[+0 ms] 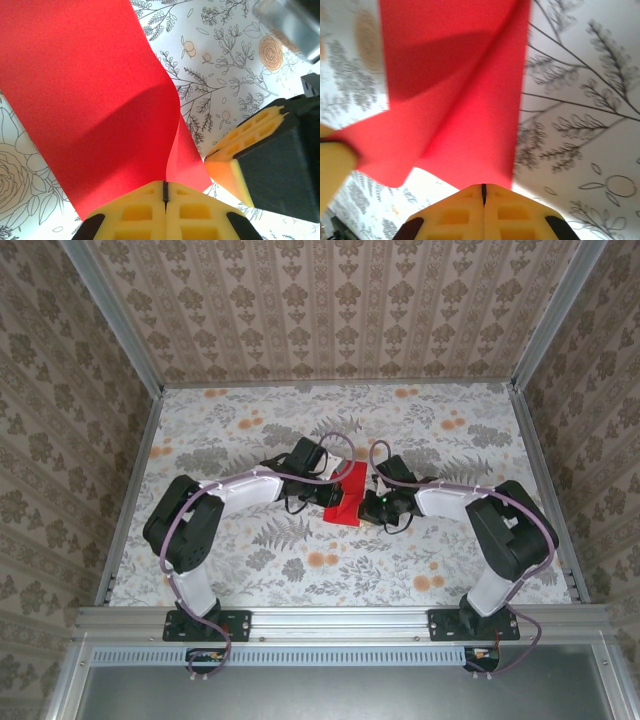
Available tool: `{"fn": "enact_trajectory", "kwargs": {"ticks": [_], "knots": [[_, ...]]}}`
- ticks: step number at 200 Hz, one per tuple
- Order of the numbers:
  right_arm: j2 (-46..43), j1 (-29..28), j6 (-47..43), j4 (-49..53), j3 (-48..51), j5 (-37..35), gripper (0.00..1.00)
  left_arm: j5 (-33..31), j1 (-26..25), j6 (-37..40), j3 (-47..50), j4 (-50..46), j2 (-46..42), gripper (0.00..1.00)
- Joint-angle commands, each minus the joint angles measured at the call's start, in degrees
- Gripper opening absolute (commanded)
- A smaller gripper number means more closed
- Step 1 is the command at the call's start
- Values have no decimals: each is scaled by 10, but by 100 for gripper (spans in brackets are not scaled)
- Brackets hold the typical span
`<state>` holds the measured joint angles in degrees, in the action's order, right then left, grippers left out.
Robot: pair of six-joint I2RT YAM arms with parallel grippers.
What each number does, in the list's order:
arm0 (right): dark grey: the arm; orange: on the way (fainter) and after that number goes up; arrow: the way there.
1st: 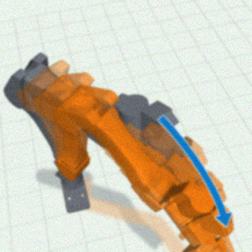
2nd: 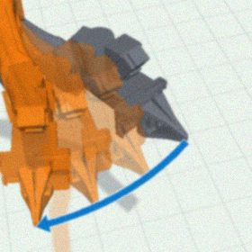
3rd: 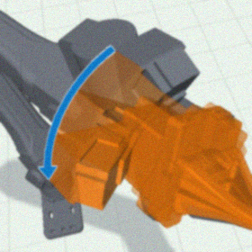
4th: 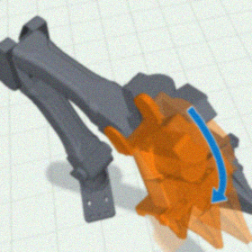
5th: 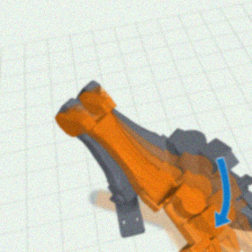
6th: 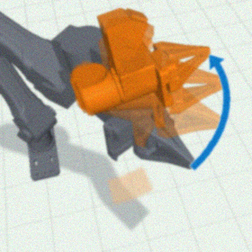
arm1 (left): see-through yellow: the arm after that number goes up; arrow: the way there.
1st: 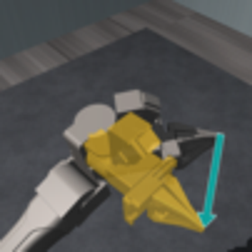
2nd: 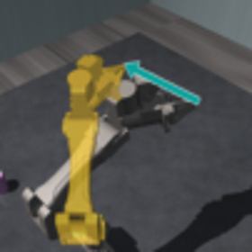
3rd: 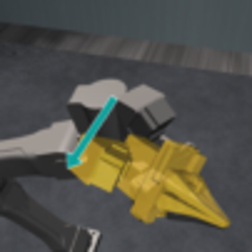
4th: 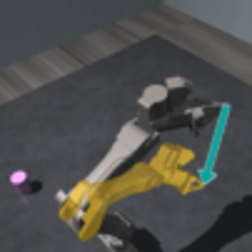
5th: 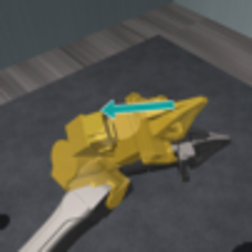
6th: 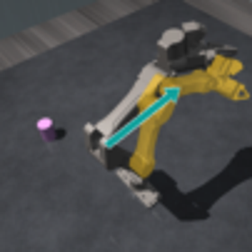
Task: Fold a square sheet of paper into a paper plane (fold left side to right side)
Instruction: Fold the triangle a second time at the center of the table.
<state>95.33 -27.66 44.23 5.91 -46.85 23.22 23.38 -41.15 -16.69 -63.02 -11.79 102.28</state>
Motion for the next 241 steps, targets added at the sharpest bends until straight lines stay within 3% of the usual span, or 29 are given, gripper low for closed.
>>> {"fn": "enact_trajectory", "kwargs": {"ticks": [1,44,144,241], "knots": [[-1,-8,13,-31,2,23,5,3,2,11,-14,-9,3,0],[39,-16,21,-29,-4,27,5,-6,2,12,-15,-13,4,0],[64,-16,-45,97,-44,-12,4,-18,2,56,-45,-54,26,0],[58,-10,-110,165,-77,-47,4,26,0,78,-56,-66,29,0]]}}
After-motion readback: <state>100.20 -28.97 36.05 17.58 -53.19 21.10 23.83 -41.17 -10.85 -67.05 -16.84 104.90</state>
